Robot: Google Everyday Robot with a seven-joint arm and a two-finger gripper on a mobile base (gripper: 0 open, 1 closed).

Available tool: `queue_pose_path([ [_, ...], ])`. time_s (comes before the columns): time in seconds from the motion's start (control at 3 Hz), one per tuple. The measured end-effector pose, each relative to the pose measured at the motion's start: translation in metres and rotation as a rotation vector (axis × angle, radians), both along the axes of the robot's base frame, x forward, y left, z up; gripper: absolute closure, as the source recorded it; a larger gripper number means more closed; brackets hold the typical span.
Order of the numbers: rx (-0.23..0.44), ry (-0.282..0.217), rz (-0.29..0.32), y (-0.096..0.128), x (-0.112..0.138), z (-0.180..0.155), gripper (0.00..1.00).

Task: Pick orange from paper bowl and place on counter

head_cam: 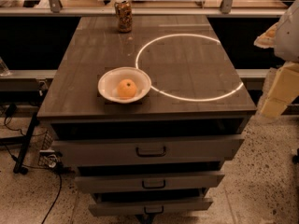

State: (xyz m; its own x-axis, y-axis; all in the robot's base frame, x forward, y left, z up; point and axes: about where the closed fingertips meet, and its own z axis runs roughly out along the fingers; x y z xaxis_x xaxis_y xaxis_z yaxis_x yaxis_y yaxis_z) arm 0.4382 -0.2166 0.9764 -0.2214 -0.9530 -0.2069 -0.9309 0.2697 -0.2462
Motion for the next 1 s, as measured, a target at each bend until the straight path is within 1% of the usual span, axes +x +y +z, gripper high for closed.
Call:
queue_pose_path([
  [0.33, 0.000, 0.000, 0.000, 0.000, 0.000, 0.000, 0.00],
  [0.67, 0.029, -0.005, 0.030, 0.021, 0.010, -0.005, 0.00],
  [1.0, 0.092, -0.007, 0.089, 0.064, 0.035, -0.017, 0.00],
])
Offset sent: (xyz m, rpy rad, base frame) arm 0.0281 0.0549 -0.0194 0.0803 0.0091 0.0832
